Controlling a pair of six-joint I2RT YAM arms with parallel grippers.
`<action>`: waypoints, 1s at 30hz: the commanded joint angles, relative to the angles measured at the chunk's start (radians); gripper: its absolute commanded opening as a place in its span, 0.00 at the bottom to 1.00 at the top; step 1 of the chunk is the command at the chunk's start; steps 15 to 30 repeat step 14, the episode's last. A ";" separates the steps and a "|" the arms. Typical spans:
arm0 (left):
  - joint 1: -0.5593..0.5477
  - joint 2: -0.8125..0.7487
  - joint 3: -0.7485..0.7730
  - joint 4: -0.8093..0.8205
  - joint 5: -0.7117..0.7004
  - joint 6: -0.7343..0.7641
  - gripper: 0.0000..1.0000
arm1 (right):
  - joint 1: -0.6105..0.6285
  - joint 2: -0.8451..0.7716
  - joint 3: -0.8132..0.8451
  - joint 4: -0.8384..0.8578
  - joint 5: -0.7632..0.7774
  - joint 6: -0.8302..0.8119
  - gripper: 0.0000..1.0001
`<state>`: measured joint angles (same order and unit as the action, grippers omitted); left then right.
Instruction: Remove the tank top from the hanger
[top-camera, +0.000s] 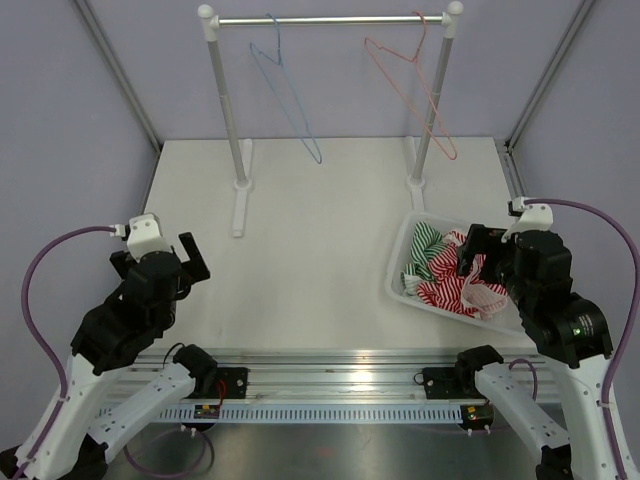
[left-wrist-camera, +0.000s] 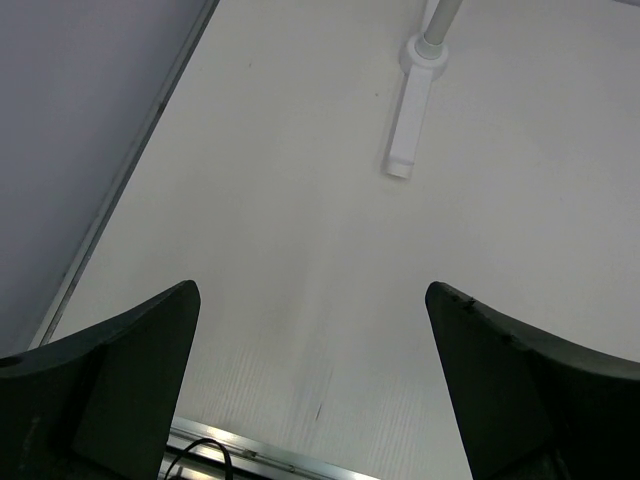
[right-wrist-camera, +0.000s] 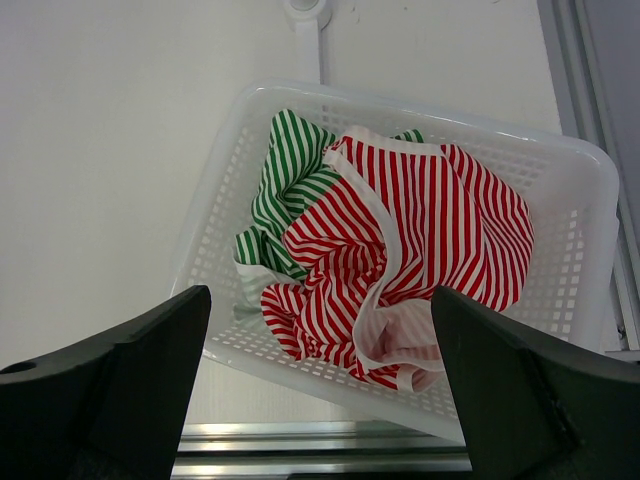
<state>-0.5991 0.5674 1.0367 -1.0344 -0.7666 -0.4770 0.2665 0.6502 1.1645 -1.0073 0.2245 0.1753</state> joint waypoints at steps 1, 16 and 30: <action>0.004 -0.021 0.008 0.007 -0.066 0.001 0.99 | 0.000 0.012 0.004 0.052 0.027 -0.013 0.99; 0.004 -0.054 -0.009 0.033 -0.089 0.028 0.99 | 0.000 0.040 0.004 0.072 -0.028 0.010 1.00; 0.004 -0.054 -0.009 0.033 -0.089 0.028 0.99 | 0.000 0.040 0.004 0.072 -0.028 0.010 1.00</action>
